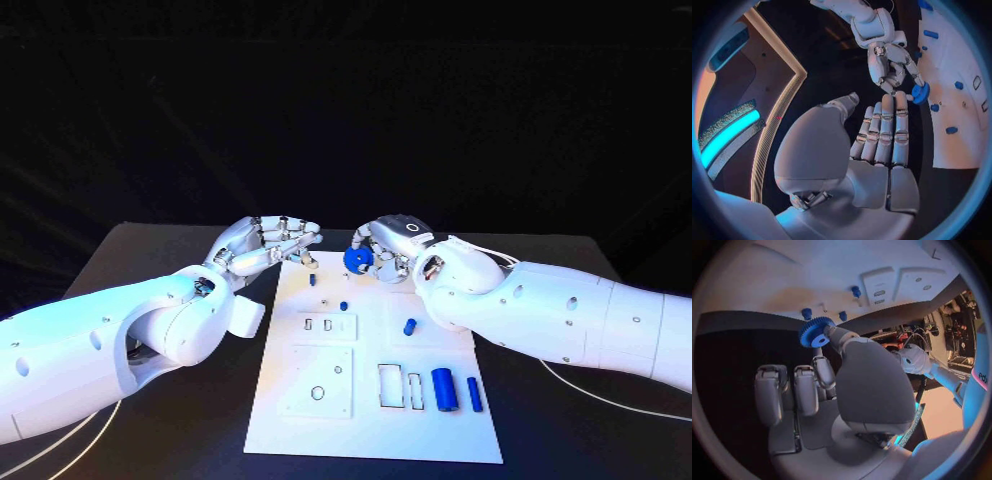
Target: Assemble the parts on the task board
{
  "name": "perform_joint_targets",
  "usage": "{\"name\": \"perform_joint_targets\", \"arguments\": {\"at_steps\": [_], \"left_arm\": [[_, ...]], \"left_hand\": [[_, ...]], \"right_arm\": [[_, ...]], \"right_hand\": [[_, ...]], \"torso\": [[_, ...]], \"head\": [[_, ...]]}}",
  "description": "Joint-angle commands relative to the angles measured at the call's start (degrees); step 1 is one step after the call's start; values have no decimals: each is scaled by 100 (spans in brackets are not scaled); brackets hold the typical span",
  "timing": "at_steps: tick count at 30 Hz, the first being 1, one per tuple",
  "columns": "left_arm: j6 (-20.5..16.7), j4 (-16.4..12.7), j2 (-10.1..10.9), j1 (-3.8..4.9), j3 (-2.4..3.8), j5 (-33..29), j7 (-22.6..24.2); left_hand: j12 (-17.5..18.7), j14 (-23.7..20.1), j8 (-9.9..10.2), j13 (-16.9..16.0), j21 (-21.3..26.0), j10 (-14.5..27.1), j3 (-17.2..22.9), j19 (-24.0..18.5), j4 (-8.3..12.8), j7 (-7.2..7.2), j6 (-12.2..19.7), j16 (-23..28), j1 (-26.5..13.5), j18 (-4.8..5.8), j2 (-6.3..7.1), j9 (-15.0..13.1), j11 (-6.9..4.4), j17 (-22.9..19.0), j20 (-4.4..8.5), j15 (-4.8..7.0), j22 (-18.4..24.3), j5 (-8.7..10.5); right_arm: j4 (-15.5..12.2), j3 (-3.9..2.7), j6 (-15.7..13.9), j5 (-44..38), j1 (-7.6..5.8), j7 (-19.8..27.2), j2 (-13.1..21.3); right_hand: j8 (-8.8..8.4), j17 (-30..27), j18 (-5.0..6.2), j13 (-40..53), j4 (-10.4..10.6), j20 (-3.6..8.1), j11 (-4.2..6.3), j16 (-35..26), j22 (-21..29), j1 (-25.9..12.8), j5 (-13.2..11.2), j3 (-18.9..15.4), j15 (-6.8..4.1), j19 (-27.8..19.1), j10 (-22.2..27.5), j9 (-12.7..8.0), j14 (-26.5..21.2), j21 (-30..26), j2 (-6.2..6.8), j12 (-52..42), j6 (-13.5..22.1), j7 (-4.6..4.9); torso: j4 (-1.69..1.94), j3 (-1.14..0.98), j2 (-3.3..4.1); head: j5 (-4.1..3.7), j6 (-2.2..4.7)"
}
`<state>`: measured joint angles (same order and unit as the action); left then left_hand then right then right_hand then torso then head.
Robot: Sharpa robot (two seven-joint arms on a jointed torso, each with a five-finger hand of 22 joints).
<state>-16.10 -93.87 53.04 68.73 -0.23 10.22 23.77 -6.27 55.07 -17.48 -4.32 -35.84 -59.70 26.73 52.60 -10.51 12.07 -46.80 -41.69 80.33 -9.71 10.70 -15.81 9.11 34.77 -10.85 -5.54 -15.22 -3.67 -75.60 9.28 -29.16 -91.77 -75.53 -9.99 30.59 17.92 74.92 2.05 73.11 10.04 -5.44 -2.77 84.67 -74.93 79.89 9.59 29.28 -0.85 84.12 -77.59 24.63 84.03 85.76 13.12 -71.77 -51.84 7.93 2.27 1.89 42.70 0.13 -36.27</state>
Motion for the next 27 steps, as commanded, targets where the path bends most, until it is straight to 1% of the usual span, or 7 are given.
{"name": "perform_joint_targets", "arguments": {"at_steps": [1,6,10,11,22,25,27], "left_arm": [[104,-1,-19,6,4,-40,43],[102,1,-27,7,4,-43,43],[103,-1,-45,8,4,-44,43],[104,-2,-48,8,4,-44,42],[103,-12,-49,10,4,-45,41],[104,-13,-47,10,4,-45,41],[104,-14,-46,10,4,-45,41]], "left_hand": [[28,-39,28,2,-28,36,29,-50,11,44,38,-19,-18,-51,-36,-9,1,-7,7,15,-9,31],[28,-39,28,2,-28,36,29,-50,11,44,38,-19,-18,-51,-36,-9,1,-7,7,15,-9,31],[28,-39,28,2,-28,36,29,-50,11,44,38,-19,-18,-51,-36,-9,1,-7,7,15,-9,31],[28,-39,28,2,-28,36,29,-50,11,44,38,-19,-18,-51,-36,-9,1,-7,7,15,-9,31],[28,-39,28,2,-28,36,29,-50,11,44,38,-19,-18,-51,-36,-9,1,-7,7,15,-9,31],[28,-39,28,2,-28,36,29,-50,11,44,38,-19,-18,-51,-36,-9,1,-7,7,15,-9,31],[28,-50,31,2,-42,37,37,-68,21,45,36,-21,-10,-53,-42,-14,1,-10,3,14,-17,32]], "right_arm": [[63,10,74,-252,25,-27,-101],[169,23,250,-298,85,-150,-278],[257,27,368,-334,132,-237,-400],[268,28,384,-338,140,-246,-416],[432,36,523,-355,203,-297,-553],[490,39,548,-361,218,-323,-588],[516,40,558,-372,224,-346,-605]], "right_hand": [[15,562,-64,4,2,46,1,16,-1072,-78,45,32,-45,240,-39,42,389,17,15,-16,-51,-23],[2,564,-63,2,-5,47,-2,17,-1067,-99,55,46,-44,235,-38,38,390,11,20,-10,-39,-20],[-4,559,-61,4,-8,47,-4,14,-1062,-111,60,52,-44,231,-41,37,389,6,22,-12,-34,-18],[-4,559,-61,4,-8,47,-4,14,-1062,-111,60,52,-44,231,-41,37,389,6,22,-12,-34,-18],[-10,554,-58,-4,-12,47,-5,10,-1052,-119,64,58,-43,223,-35,35,387,-3,25,-2,-28,-16],[-22,541,-55,-15,-20,46,-8,3,-1043,-139,70,69,-41,215,-26,32,385,-13,32,13,-17,-11],[-22,541,-55,-15,-20,46,-8,3,-1043,-139,70,69,-41,215,-26,32,385,-13,32,13,-17,-11]], "torso": [[7,4,9],[-4,9,16],[-13,2,19],[-12,5,22],[2,2,11],[-11,-5,6],[-11,-5,7]], "head": [[10,-3],[21,-8],[26,-29],[26,-30],[39,-78],[56,-82],[54,-79]]}}
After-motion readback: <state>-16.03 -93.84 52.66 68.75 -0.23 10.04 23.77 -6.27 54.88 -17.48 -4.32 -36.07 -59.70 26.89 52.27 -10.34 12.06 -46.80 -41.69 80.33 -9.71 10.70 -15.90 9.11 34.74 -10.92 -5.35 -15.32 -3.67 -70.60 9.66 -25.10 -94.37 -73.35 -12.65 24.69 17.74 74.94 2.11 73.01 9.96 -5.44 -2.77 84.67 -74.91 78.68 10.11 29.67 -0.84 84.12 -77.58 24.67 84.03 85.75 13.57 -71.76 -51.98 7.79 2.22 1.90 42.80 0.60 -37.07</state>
